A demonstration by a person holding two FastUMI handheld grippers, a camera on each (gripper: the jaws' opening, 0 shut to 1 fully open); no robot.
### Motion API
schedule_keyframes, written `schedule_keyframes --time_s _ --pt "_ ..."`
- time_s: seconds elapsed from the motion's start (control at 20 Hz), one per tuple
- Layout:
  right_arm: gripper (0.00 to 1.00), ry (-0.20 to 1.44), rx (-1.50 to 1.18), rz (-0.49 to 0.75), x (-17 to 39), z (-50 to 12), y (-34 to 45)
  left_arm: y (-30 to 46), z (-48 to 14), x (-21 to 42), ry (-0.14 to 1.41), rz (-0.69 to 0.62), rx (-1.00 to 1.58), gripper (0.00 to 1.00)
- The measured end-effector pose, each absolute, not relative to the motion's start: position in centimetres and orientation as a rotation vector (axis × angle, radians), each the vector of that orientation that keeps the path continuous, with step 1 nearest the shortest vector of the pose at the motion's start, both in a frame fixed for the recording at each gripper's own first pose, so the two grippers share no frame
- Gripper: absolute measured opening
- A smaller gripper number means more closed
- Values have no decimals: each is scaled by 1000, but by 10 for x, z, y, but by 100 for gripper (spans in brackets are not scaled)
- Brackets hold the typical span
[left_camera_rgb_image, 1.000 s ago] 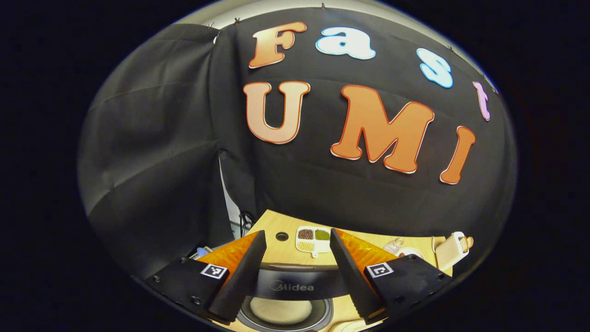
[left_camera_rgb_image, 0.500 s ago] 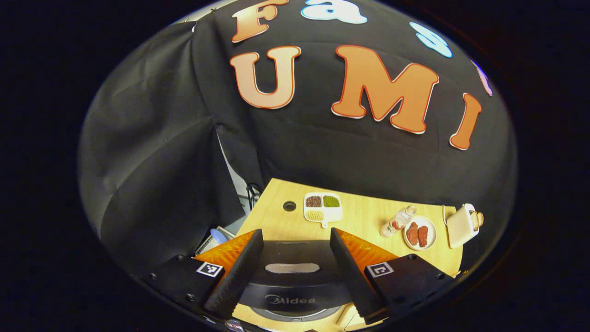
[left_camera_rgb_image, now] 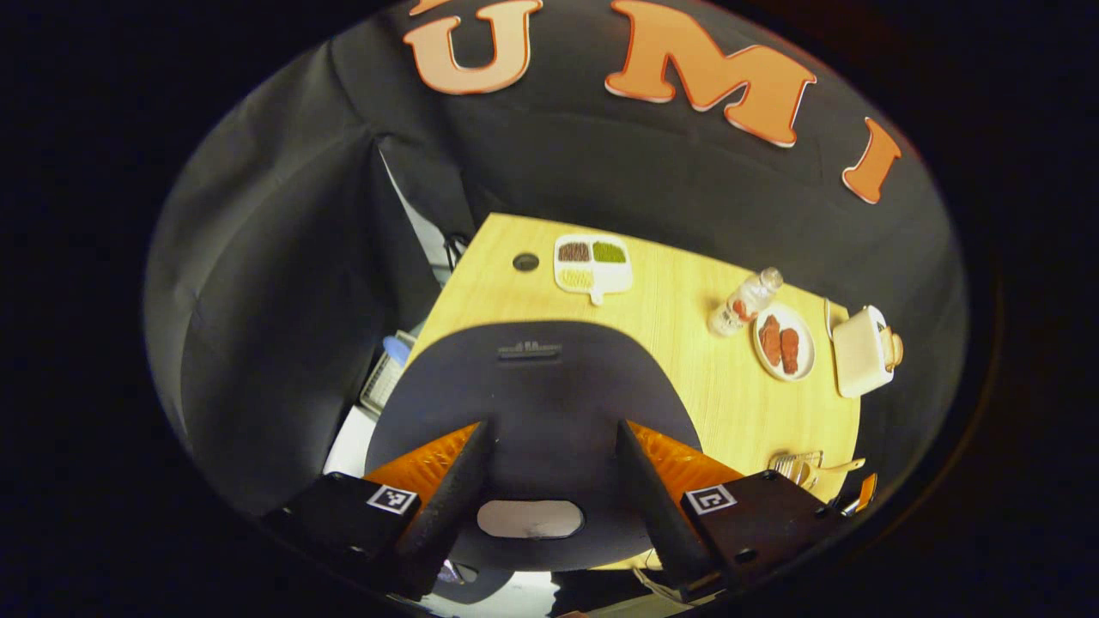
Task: Close the left gripper, press the button to open the rice cooker; take a wooden spoon from the chopstick holder with the right hand, scoop a spoonful of rice and pour it into the rice cooker, then put the wooden spoon back into the chopstick holder.
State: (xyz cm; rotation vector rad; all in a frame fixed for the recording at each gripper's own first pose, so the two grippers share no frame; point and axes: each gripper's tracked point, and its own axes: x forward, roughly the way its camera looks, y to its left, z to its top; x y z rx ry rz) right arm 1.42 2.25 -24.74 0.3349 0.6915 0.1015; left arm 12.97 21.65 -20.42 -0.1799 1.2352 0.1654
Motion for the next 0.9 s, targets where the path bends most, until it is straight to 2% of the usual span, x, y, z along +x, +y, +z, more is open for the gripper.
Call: schedule_keyframes --time_s 0.05,0.3,0.35,0.4,0.65,0.9 --pt "82 692 324 106 14 -248 24 213 -215 123 1277 160 -181 99" --pt "82 700 294 141 10 -245 33 212 -264 99 1441 162 -192 92" --pt "82 698 287 146 10 -246 35 212 -268 103 1423 170 -191 92" --pt "82 703 280 143 9 -245 34 210 -268 104 1435 173 -192 99" --pt "85 697 262 168 11 -240 45 204 -271 104 1430 179 -186 98" --pt "87 650 238 185 16 -220 58 202 -269 104 1304 171 -158 99"
